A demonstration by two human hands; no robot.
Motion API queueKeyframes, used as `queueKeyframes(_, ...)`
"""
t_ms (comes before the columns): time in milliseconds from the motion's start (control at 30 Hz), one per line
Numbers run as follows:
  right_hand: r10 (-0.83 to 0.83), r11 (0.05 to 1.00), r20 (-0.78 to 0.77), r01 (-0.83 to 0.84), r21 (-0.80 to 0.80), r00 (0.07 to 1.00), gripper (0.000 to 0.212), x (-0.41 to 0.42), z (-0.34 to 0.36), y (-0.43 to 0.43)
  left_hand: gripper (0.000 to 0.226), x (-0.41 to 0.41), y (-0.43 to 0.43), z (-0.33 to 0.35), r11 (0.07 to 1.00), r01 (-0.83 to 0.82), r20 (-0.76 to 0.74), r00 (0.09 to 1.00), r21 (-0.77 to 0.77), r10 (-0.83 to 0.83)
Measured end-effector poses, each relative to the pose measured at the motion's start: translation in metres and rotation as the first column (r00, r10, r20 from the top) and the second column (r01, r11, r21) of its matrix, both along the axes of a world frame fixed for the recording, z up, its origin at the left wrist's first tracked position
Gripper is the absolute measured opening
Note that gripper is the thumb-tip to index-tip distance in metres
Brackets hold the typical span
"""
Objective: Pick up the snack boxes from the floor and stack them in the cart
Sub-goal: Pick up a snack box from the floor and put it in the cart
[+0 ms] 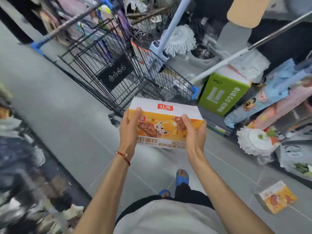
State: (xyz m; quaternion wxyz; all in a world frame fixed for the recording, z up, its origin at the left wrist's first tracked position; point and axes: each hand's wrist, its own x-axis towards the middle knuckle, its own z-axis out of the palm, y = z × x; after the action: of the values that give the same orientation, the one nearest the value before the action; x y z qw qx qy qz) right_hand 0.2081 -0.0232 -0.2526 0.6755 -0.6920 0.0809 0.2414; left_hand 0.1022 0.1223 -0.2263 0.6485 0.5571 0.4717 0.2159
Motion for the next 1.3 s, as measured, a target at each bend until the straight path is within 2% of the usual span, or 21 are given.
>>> queueKeyframes(67,0.043,0.999,-0.004,-0.043,0.008,0.999,0.051,0.014,0.0,0.015,0.049,0.007,0.009,0.002,0.998,-0.056,-0.003,0.998,0.011,0.056)
queueKeyframes(233,0.16,0.987,0.023,-0.16,0.009,0.987,0.054,0.037,0.003,0.057,0.057,0.011,0.037,0.0,0.99,-0.141,-0.017,0.99,0.014,0.141)
queueKeyframes(333,0.21,0.977,0.033,-0.211,0.017,0.977,0.054,0.044,0.0,0.086,0.052,0.012,0.062,-0.002,0.984,-0.176,-0.021,0.984,0.032,0.177)
queueKeyframes(533,0.196,0.98,0.051,-0.197,0.021,0.979,0.061,0.04,-0.007,0.155,0.057,0.014,0.138,-0.014,0.983,-0.172,0.013,0.985,0.061,0.171)
queueKeyframes(700,0.106,0.994,0.114,-0.107,0.003,0.988,0.068,0.025,-0.011,0.243,0.055,0.015,0.235,-0.022,0.992,-0.113,0.038,0.993,0.062,0.111)
queueKeyframes(867,-0.035,0.999,0.084,0.037,-0.031,0.996,0.053,0.0,-0.023,0.315,0.046,0.014,0.325,-0.017,0.998,0.043,0.015,0.999,0.046,-0.043)
queueKeyframes(1133,-0.136,0.983,0.047,0.141,-0.119,0.99,0.051,0.0,-0.036,0.374,0.035,0.038,0.413,-0.025,0.977,0.214,-0.036,0.976,-0.003,-0.214)
queueKeyframes(1300,-0.125,0.985,-0.049,0.118,-0.129,0.991,0.068,0.03,-0.058,0.395,0.033,0.079,0.445,-0.052,0.96,0.278,-0.13,0.951,-0.04,-0.281)
